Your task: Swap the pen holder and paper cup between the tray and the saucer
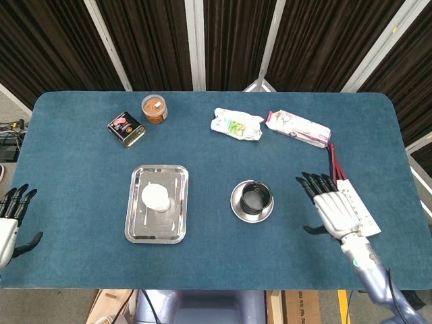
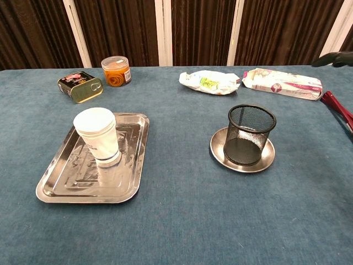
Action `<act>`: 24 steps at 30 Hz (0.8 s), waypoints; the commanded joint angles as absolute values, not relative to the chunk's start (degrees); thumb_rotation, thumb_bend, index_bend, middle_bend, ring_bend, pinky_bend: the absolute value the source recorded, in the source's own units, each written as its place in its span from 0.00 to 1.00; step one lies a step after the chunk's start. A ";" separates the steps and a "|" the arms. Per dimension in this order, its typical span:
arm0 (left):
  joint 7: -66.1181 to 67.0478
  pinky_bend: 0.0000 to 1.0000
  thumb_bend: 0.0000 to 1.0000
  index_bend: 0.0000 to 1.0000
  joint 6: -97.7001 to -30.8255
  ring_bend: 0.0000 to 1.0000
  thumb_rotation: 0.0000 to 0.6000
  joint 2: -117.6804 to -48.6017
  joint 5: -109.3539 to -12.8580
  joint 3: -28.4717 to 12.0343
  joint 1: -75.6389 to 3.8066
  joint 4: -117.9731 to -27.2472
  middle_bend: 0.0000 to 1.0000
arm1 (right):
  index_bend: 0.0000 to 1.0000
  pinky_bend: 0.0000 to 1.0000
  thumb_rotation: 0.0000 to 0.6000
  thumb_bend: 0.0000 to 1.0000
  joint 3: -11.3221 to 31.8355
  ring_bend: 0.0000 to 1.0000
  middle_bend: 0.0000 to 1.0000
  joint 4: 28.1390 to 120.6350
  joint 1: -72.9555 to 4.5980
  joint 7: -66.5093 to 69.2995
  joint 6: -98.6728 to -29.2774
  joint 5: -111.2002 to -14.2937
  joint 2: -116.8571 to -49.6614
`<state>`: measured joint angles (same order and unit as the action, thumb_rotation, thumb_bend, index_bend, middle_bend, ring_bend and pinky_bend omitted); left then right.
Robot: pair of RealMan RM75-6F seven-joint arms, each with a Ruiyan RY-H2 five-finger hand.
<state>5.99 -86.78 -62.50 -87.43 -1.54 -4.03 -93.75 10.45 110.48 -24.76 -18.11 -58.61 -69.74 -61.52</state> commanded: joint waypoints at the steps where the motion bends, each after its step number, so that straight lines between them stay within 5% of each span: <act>1: 6.03 0.17 0.37 0.04 -86.63 0.00 1.00 -62.53 -87.17 -1.69 -4.11 -93.66 0.00 | 0.00 0.00 1.00 0.00 12.73 0.00 0.00 110.21 -30.42 -23.94 -54.24 -61.04 -64.97; 14: 5.56 0.17 0.37 0.04 -86.85 0.00 1.00 -62.18 -86.03 -2.30 -3.95 -93.66 0.00 | 0.00 0.00 1.00 0.00 12.67 0.05 0.01 104.97 -39.70 -31.74 -52.22 -47.14 -72.18; 24: 5.14 0.17 0.37 0.04 -87.17 0.00 1.00 -61.82 -85.76 -2.44 -3.70 -93.88 0.00 | 0.08 0.00 1.00 0.00 11.62 0.16 0.14 101.54 -43.35 -33.38 -53.72 -44.77 -77.03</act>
